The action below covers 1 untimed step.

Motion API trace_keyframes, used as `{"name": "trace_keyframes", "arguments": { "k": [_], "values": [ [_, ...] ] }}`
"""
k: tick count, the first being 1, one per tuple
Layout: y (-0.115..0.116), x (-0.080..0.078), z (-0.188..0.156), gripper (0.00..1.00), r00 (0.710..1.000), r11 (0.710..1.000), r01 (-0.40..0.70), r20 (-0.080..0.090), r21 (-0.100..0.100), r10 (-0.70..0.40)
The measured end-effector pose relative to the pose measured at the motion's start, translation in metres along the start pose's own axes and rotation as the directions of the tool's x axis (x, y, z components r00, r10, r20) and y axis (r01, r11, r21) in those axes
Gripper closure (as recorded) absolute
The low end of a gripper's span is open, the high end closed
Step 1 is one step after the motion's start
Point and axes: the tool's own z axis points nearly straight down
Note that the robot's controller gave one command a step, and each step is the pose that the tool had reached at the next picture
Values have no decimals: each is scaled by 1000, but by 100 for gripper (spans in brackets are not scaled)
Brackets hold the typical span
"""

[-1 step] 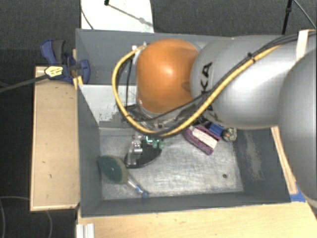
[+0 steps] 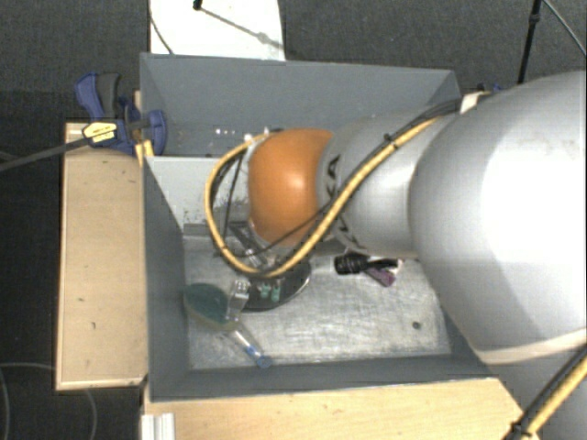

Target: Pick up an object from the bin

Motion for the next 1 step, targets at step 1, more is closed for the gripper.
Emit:
{"name": "trace_keyframes", "arguments": {
  "k": [1],
  "values": [
    [-68,-20,28,0,1000,1000,-24,-13,6,24]
  ]
}}
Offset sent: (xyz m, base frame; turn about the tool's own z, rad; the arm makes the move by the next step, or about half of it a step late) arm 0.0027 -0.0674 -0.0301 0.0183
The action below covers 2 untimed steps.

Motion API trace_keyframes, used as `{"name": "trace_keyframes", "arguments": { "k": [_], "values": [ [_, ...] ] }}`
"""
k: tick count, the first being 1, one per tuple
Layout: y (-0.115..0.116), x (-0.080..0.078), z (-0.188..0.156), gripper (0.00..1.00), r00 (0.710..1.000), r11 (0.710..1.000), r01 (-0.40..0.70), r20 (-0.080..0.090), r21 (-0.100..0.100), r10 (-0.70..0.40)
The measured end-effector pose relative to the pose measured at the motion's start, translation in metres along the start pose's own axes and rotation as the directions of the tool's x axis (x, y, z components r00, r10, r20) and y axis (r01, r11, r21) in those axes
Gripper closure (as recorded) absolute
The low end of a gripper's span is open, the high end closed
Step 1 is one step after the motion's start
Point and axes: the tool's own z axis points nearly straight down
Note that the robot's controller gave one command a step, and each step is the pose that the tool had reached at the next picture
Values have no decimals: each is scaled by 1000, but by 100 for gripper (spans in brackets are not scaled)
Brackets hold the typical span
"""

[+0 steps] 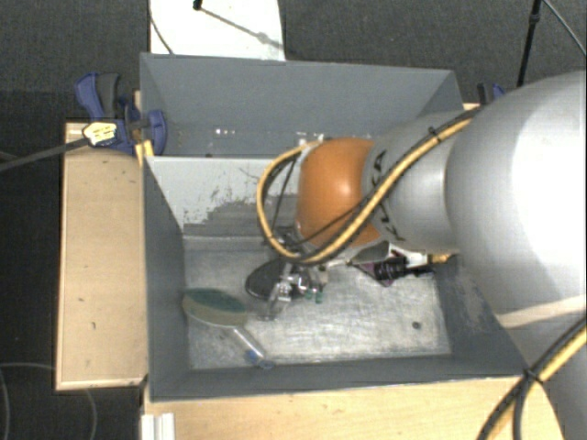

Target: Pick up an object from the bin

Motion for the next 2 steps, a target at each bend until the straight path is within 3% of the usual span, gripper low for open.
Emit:
{"name": "trace_keyframes", "arguments": {
  "k": [1,2],
  "values": [
    [5,1,-2,100,1000,1000,0,3,-4,0],
    [25,3,-166,100,971,971,240,1,-2,-240]
  ]
}}
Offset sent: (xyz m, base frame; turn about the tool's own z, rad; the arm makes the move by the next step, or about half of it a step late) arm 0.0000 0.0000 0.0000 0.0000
